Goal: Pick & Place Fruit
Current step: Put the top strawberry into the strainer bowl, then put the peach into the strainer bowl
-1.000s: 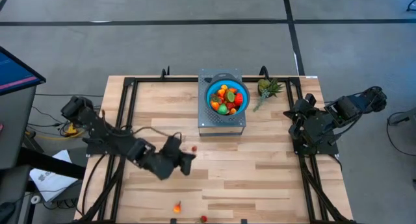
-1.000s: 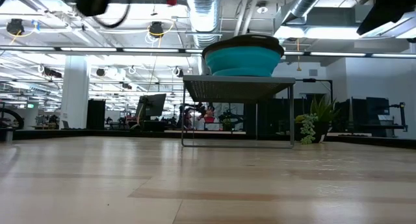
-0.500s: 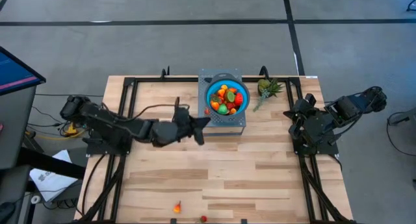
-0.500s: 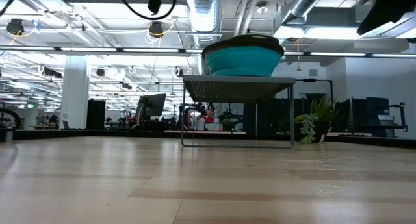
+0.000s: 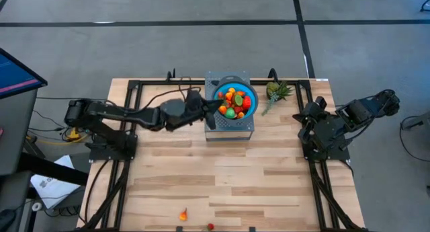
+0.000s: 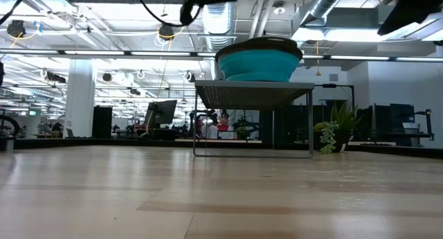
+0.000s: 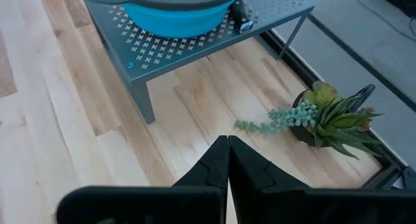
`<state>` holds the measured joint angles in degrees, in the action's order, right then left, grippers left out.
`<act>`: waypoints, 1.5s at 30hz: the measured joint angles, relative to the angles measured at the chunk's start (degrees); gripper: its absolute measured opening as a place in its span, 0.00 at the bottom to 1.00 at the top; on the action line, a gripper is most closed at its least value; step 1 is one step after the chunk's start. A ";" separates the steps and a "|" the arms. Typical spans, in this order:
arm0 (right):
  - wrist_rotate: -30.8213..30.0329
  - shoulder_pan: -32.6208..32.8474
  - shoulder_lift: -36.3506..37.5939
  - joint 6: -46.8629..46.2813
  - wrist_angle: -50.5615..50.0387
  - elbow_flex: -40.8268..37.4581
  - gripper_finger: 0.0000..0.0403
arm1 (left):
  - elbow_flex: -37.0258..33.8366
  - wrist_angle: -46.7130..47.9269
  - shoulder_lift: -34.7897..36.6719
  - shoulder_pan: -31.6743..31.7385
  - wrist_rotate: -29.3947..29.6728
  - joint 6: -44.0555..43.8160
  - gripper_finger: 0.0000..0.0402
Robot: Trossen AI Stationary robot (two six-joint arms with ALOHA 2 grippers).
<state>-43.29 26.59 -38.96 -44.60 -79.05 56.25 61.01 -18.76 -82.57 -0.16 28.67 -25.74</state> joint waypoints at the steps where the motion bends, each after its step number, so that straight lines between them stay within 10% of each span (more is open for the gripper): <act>1: -0.41 0.01 -0.02 0.00 0.00 0.00 0.00 | 0.00 -0.01 -0.31 1.13 -1.61 0.02 0.00; 11: -3.39 0.00 -0.01 0.01 0.19 0.00 0.00 | 0.00 -6.25 -7.26 7.51 -12.89 2.36 0.00; 45: -3.48 0.00 -0.02 -0.92 0.18 0.00 0.00 | 0.00 -8.77 -6.95 5.38 -13.86 12.86 0.35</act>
<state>-46.76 26.59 -38.98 -45.52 -78.87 56.25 61.01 -27.54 -89.53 5.22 14.81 -12.88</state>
